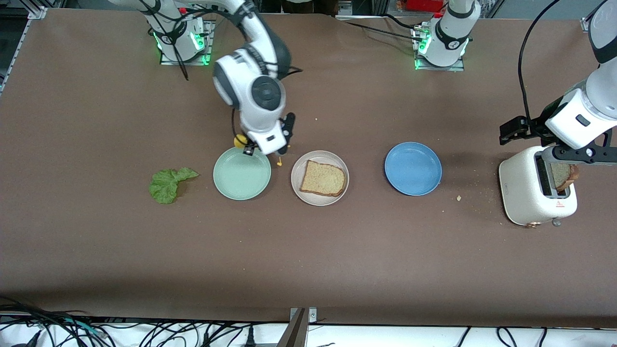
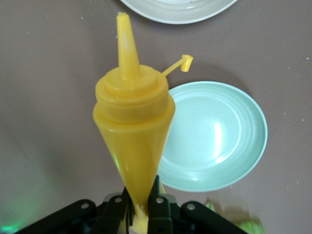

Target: Make sandwich in beige plate with both arms

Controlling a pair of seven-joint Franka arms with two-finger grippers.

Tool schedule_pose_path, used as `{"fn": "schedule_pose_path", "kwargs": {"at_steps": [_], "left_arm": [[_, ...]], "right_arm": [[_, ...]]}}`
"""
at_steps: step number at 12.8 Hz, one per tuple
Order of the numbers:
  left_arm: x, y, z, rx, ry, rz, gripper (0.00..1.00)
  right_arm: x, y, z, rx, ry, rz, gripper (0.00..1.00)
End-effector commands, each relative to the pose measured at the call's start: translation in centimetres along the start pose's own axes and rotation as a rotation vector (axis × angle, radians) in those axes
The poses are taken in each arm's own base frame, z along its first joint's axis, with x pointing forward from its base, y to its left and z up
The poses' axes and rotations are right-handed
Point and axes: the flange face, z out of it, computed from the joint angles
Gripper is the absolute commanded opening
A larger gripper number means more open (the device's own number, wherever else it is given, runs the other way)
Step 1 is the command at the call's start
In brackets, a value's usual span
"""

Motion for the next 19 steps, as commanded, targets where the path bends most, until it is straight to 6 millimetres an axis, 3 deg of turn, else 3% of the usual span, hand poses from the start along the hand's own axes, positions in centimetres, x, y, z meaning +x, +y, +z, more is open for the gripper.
{"fn": "schedule_pose_path", "kwargs": {"at_steps": [1,5,11,16,19], "left_arm": [[0.4,-0.3,-0.5,0.029,0.011,0.021,1.00],[0.3,-0.3,-0.4,0.029,0.009,0.022,1.00],[0.3,-0.2,-0.4,0.029,0.009,0.024,1.00],[0.3,-0.2,-0.4,0.029,0.009,0.024,1.00],[0.3,-0.2,-0.5,0.029,0.011,0.024,1.00]], "right_arm": [[4.8,-0.3,-0.2,-0.083,-0.139,0.041,0.00],[7.1,-1.4,3.4,-0.220,-0.289,-0.001,0.00],[8.4,0.5,7.1,-0.327,-0.401,-0.007,0.00],[8.4,0.7,6.9,-0.343,-0.403,-0.009,0.00],[7.5,1.8,4.9,-0.332,-0.347,0.012,0.00]]}}
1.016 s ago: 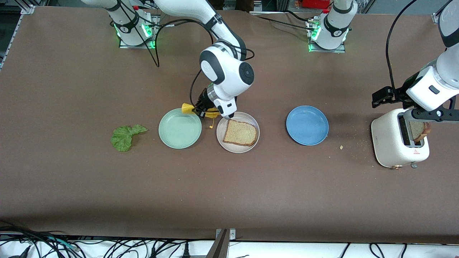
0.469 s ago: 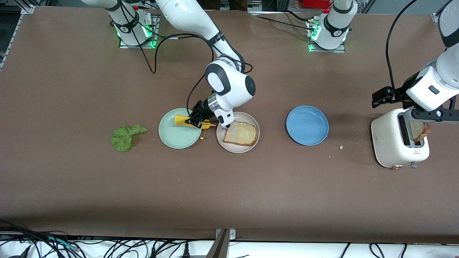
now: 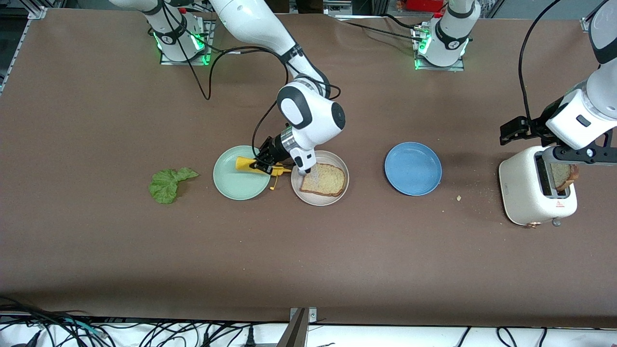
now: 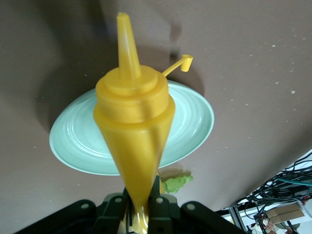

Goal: Make sandwich in beige plate with both arms
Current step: 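Carry the mustard bottle back beside the mint-green plate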

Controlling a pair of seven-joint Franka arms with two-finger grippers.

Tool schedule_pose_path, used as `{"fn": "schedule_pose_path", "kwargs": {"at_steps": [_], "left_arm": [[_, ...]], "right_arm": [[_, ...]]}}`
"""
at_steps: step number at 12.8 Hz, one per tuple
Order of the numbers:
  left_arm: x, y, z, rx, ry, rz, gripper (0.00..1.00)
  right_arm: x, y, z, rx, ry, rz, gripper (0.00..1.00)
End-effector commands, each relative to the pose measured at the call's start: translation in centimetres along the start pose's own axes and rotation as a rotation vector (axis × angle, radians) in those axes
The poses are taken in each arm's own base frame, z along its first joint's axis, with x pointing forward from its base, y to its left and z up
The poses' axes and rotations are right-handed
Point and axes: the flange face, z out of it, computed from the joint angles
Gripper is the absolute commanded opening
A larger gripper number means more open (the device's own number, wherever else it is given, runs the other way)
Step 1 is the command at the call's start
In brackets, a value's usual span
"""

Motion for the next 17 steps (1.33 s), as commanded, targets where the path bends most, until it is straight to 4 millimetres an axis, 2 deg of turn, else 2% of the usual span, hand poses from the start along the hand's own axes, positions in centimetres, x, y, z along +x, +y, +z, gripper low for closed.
{"fn": "schedule_pose_path", "kwargs": {"at_steps": [1,4,6,8,10,13,16,17], "left_arm": [[0.4,-0.1,-0.5,0.029,0.010,0.024,1.00],[0.3,-0.1,-0.5,0.029,0.011,0.024,1.00],[0.3,-0.1,-0.6,0.029,0.013,0.024,1.00],[0.3,-0.1,-0.5,0.029,0.011,0.024,1.00],[0.3,0.0,-0.6,0.030,0.013,0.026,1.00],[0.4,-0.1,-0.5,0.029,0.013,0.024,1.00],[0.4,-0.1,-0.4,0.029,0.011,0.024,1.00],[0.4,-0.1,-0.4,0.029,0.011,0.024,1.00]], "right_arm": [[-2.6,2.5,-1.6,0.039,0.074,0.048,0.00],[-10.1,7.4,-1.0,0.235,0.336,0.123,0.00],[-14.7,10.8,1.0,0.367,0.528,0.126,0.00],[-18.8,13.0,3.1,0.449,0.727,0.128,0.00],[-22.0,14.6,5.5,0.530,0.882,0.101,0.00],[-25.7,16.5,9.0,0.559,1.080,0.023,0.00],[-28.6,17.3,14.7,0.504,1.180,-0.097,0.00],[-29.5,17.5,17.5,0.494,1.206,-0.123,0.00]]}}
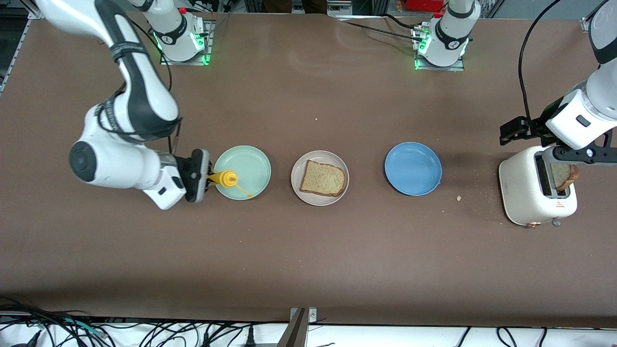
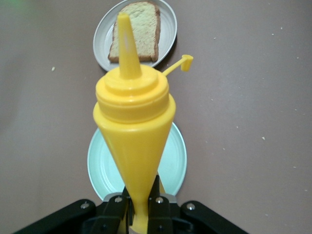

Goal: Make sandwich in beige plate with both arms
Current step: 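Lower the mustard bottle onto the table and open the right gripper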

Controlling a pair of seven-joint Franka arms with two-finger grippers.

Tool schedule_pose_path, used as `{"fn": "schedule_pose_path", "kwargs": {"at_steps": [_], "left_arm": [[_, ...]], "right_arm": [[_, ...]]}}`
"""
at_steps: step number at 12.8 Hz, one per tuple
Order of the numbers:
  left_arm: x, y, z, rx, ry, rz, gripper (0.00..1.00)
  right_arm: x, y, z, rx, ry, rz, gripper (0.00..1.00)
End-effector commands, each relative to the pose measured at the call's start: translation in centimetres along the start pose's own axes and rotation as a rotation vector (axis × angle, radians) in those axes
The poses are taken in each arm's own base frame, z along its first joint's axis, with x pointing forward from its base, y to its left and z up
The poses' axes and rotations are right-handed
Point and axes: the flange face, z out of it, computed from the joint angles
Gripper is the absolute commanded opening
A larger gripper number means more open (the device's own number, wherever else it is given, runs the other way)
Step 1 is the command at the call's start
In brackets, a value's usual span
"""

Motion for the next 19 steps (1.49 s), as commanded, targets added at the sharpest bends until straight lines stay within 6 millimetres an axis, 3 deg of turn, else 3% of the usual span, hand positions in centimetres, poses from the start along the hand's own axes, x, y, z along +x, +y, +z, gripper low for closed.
{"fn": "schedule_pose_path", "kwargs": {"at_steps": [1,5,7,10,19], "left_arm": [[0.4,-0.2,-0.4,0.029,0.011,0.024,1.00],[0.4,-0.3,-0.4,0.029,0.011,0.022,1.00],[0.4,-0.3,-0.4,0.028,0.011,0.021,1.00],[0.4,-0.4,-0.4,0.024,0.011,0.019,1.00],[0.4,-1.0,-0.3,0.016,0.006,0.007,1.00]], "right_arm": [[-4.5,0.5,0.3,0.034,0.081,-0.121,0.00],[-9.2,2.3,3.7,0.079,0.288,-0.298,0.00],[-13.0,3.4,5.7,0.064,0.368,-0.382,0.00],[-16.4,3.7,7.0,0.066,0.410,-0.443,0.00],[-19.3,2.5,13.7,0.044,0.485,-0.425,0.00]]}}
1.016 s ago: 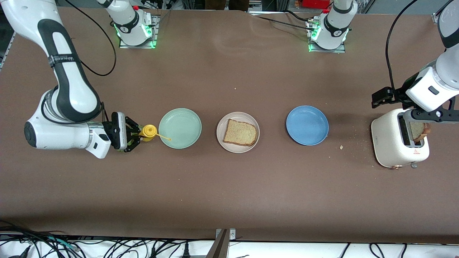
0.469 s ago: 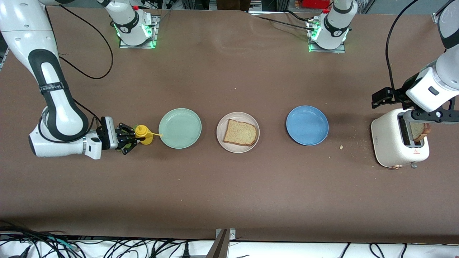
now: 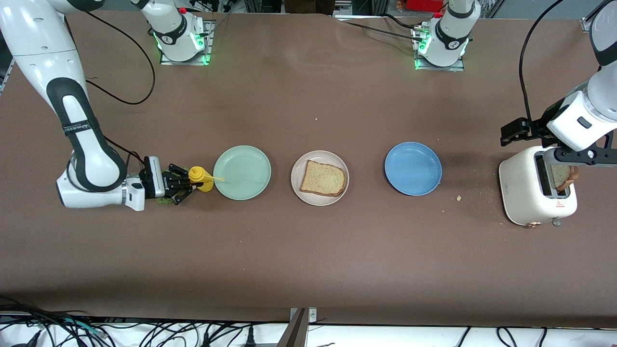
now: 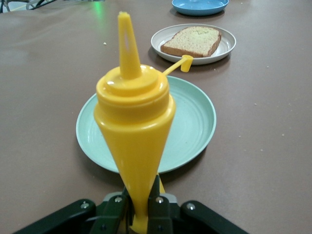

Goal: Make sandwich in beige plate with both arms
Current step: 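Lower the mustard bottle onto the table and open the right gripper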

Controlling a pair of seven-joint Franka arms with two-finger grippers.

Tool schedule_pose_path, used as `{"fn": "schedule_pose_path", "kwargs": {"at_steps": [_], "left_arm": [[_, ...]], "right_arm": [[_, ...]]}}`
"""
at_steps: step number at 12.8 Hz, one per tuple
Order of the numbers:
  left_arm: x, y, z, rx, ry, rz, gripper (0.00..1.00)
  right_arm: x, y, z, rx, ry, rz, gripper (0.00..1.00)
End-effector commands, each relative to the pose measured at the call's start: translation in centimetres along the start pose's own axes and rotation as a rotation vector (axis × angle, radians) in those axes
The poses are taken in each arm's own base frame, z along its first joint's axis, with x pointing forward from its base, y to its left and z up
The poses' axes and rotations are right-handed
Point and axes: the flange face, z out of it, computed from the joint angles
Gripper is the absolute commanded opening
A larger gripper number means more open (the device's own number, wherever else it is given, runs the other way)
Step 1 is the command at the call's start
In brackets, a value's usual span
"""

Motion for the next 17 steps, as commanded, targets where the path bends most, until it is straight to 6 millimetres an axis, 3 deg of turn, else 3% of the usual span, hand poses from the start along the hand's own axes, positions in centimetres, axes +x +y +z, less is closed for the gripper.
{"fn": "schedule_pose_path", "kwargs": {"at_steps": [1,7,9,10,11,15,17], "left_arm": [[0.3,-0.8,-0.4,0.016,0.008,0.011,1.00],[0.3,-0.7,-0.6,0.025,0.012,0.012,1.00],[0.3,-0.7,-0.5,0.023,0.010,0.012,1.00],[0.3,-0.6,-0.5,0.022,0.010,0.014,1.00],[0.3,-0.6,-0.5,0.022,0.010,0.014,1.00],[0.3,-0.7,-0.5,0.022,0.010,0.011,1.00],[0.2,-0.6,-0.6,0.022,0.010,0.014,1.00]], "right_arm": [[-0.4,-0.8,0.9,-0.026,0.019,-0.011,0.00],[-1.3,-1.4,2.0,-0.041,0.044,0.019,0.00],[-1.6,-1.4,1.6,-0.051,0.032,0.023,0.23],[-2.0,-1.4,1.1,-0.057,0.025,0.028,0.48],[-2.1,-1.5,0.9,-0.058,0.019,0.024,0.99],[-2.4,-1.2,-1.8,-0.074,-0.050,0.024,1.00],[-1.8,-1.2,-4.3,-0.057,-0.169,0.041,1.00]]}}
